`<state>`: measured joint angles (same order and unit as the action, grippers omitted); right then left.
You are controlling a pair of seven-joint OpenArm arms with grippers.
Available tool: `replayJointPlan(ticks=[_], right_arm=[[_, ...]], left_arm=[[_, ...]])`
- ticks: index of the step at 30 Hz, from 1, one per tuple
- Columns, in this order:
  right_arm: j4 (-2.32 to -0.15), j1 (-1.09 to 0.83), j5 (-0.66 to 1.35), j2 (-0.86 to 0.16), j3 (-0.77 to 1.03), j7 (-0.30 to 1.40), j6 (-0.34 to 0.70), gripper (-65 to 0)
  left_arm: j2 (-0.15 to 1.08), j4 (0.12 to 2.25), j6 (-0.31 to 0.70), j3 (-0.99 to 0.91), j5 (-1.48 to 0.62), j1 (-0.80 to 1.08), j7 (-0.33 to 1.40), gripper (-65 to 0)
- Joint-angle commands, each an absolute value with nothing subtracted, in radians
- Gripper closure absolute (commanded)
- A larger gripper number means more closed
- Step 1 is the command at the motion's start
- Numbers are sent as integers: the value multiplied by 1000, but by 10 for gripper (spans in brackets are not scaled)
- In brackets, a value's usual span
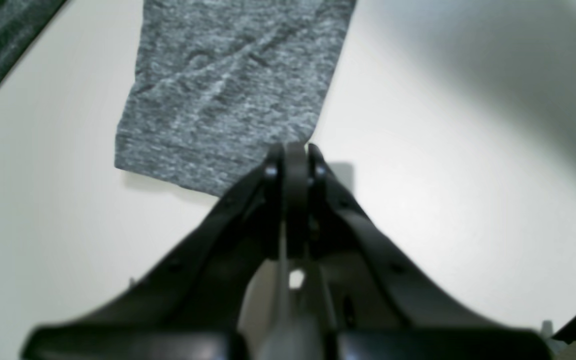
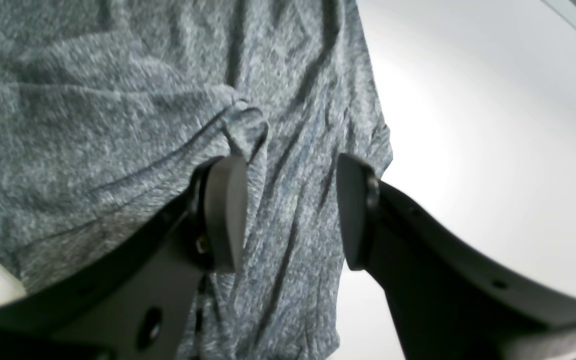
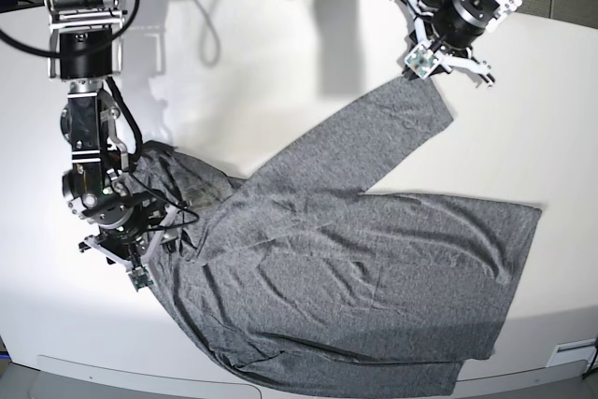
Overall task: Fold the T-shirt properly
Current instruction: 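Move the left gripper to the sleeve cuff and grasp it, then drag the sleeve with the left gripper back across the shirt body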
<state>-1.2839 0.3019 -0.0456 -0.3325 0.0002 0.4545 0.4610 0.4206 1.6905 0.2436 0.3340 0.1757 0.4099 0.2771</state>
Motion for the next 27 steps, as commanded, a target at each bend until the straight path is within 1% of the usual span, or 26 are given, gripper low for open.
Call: replayJointPlan(ticks=[1, 5, 13, 15, 19, 27], right_arm=[[-1301, 329, -33, -344, 6, 434, 457, -291], [-1301, 329, 12, -343, 6, 443, 457, -291], [-1301, 329, 12, -344, 6, 443, 457, -291], [-1301, 329, 12, -344, 6, 443, 457, -291], [-1301, 329, 12, -344, 6, 442, 457, -291], [-1301, 329, 12, -344, 6, 441, 457, -291]], left_arm=[[429, 1696, 240, 330, 183, 413, 306, 0], [429, 1696, 240, 330, 183, 413, 306, 0], [430, 1698, 240, 329, 185, 409, 307, 0], [430, 1698, 239, 328, 212, 394, 325, 0], [430, 1698, 238, 328, 271, 331, 365, 0], [430, 1698, 236, 328, 272, 157, 411, 0]])
